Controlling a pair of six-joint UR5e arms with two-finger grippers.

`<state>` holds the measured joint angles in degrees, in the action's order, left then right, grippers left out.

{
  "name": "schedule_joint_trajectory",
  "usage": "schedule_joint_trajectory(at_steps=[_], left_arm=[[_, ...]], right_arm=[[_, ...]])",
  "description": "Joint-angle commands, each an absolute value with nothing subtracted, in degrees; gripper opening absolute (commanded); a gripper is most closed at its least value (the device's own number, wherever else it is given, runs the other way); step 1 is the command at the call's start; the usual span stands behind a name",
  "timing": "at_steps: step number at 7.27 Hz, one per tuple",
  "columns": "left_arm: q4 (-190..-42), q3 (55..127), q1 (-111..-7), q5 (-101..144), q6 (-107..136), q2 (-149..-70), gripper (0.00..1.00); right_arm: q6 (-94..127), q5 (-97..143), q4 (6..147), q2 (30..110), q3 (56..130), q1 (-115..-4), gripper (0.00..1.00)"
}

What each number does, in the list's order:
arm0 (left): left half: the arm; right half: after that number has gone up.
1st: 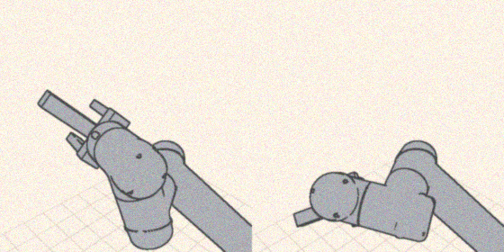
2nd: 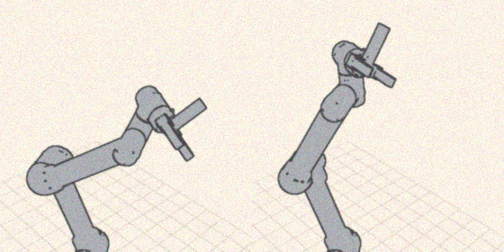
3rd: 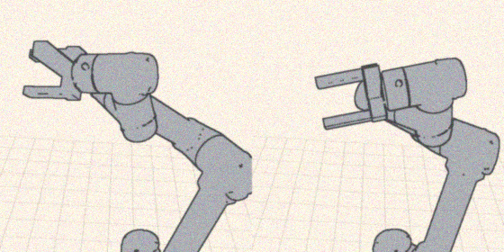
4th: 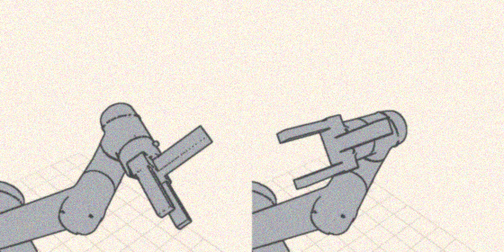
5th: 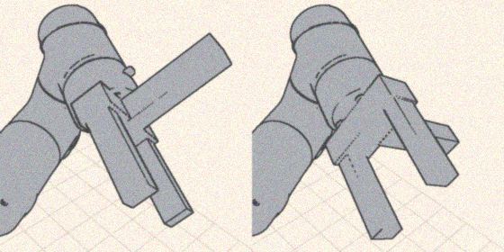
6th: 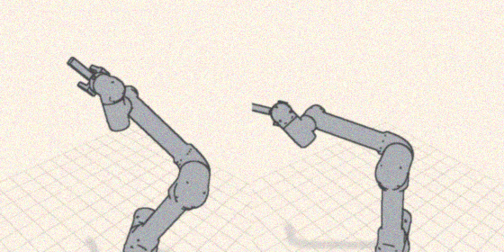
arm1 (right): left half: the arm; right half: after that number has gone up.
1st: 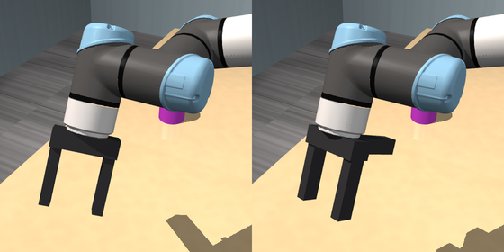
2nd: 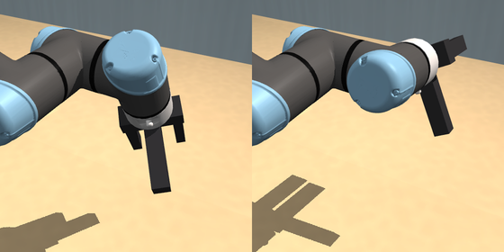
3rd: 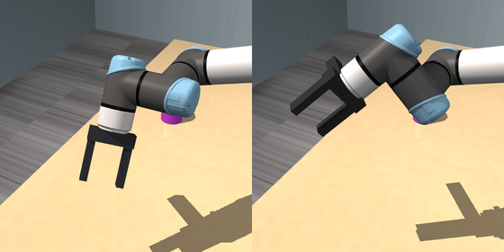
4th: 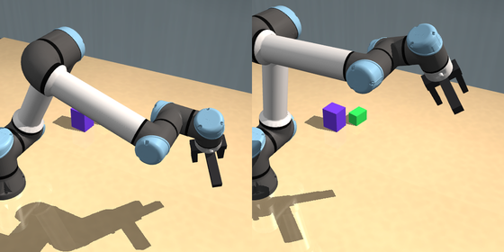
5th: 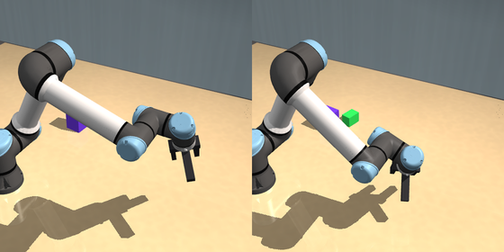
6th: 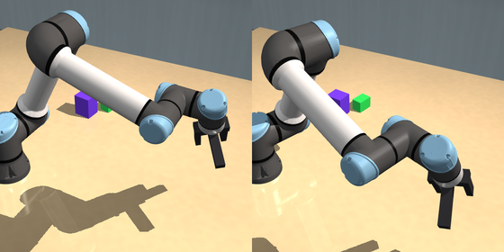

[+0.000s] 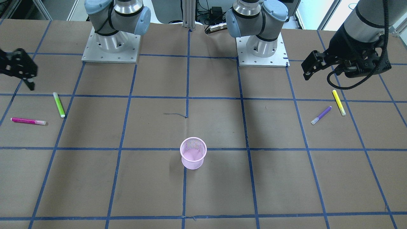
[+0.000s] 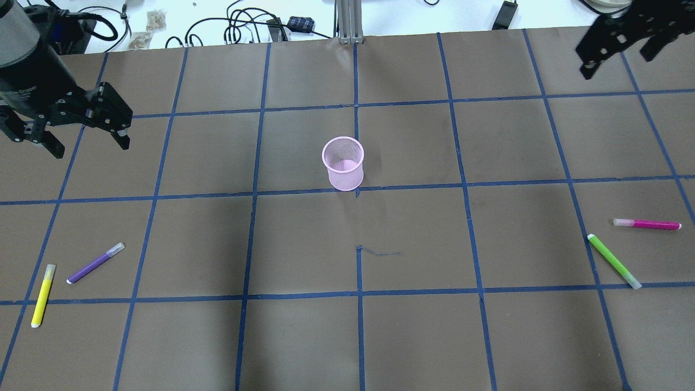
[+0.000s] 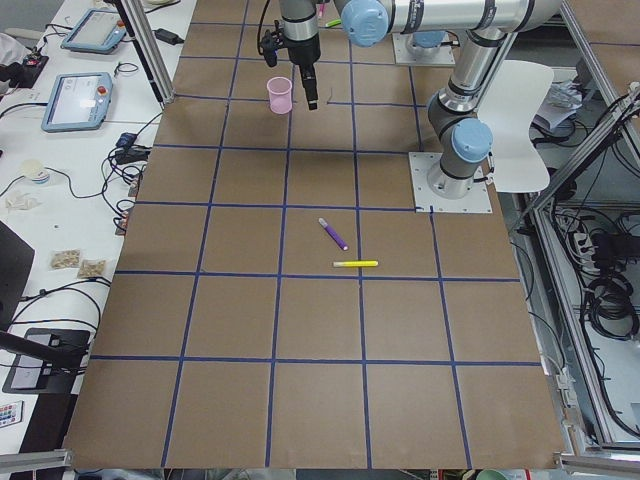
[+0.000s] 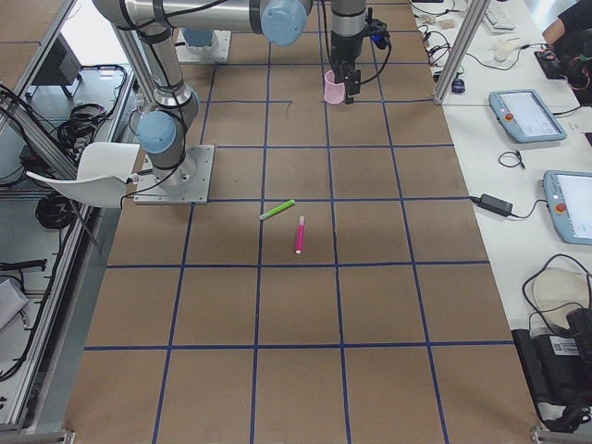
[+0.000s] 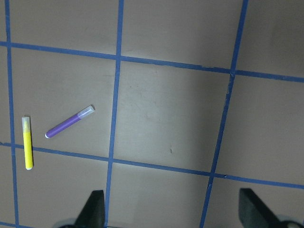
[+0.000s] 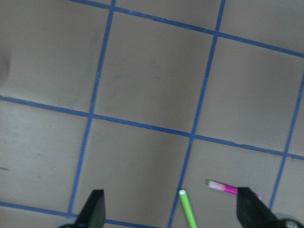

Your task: Insert purple and pink pens into pink cup

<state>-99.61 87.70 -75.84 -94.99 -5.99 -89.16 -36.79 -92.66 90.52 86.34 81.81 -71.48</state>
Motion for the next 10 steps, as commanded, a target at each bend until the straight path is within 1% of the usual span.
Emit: schedule_joint_trajectory(at_steps=[1, 2, 3, 4, 5, 6, 7, 8, 9, 10], left_arm=[[-100.5, 88.1, -71.7, -95.0, -20.9, -88.3, 1.00], [-101.0, 89.3, -68.1, -94.7, -30.1, -87.1, 1.00], [-100.5, 91.7, -62.2, -94.5, -40.7, -86.6, 1.00], [-100.0, 95.2, -54.4, -91.8, -48.6, -86.3, 0.98], [-100.0, 99.0, -45.8, -84.5, -61.5, -86.3, 0.98], [-97.7, 103.6, -39.4, -82.6, -68.0, -86.5, 0.94], [-86.7, 109.5, -36.6, -82.6, -76.9, -86.8, 0.93], [-77.4, 115.0, -35.0, -82.5, -80.3, -86.5, 0.93], [-75.7, 117.5, -34.4, -82.4, -81.5, -86.3, 0.93], [-73.2, 118.4, -33.8, -82.3, -83.6, -88.1, 0.88]], right_arm=[[-66.1, -92.0, 90.8, 85.6, 83.9, -55.1, 0.95], [-78.7, -89.2, 92.1, 85.1, 87.6, -48.1, 0.93], [-92.1, -85.7, 97.3, 84.4, 91.9, -42.9, 0.92], [-103.1, -83.6, 100.9, 82.5, 95.6, -38.3, 0.90], [-112.9, -80.2, 101.1, 79.7, 98.2, -33.6, 0.92], [-119.6, -80.0, 100.9, 77.4, 100.1, -30.7, 0.92], [-124.4, -80.1, 100.2, 75.1, 101.5, -29.6, 0.93], [-130.6, -79.9, 100.4, 73.4, 101.9, -29.6, 0.95], [-136.4, -75.3, 100.6, 70.3, 101.3, -29.6, 0.96], [-136.7, -69.9, 101.2, 68.2, 101.0, -29.7, 0.99]])
